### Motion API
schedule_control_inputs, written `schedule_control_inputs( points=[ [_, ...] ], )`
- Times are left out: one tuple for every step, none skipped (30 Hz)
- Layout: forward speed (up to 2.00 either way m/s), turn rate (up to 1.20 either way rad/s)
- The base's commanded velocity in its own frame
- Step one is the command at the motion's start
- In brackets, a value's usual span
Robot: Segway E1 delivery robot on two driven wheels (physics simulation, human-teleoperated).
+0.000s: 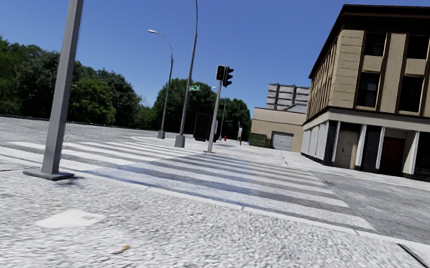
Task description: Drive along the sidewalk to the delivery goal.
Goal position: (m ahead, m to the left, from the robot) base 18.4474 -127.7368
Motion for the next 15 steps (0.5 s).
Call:
schedule_control_inputs(
  points=[
    [2.00, -0.38],
    [2.00, -0.38],
    [2.00, -0.38],
    [2.00, -0.38],
    [2.00, -0.38],
    [2.00, -0.38],
    [2.00, -0.38],
    [2.00, -0.38],
    [2.00, -0.38],
    [2.00, -0.38],
    [2.00, -0.38],
    [2.00, -0.38],
    [2.00, -0.38],
    [2.00, -0.39],
    [2.00, -0.39]
  ],
)
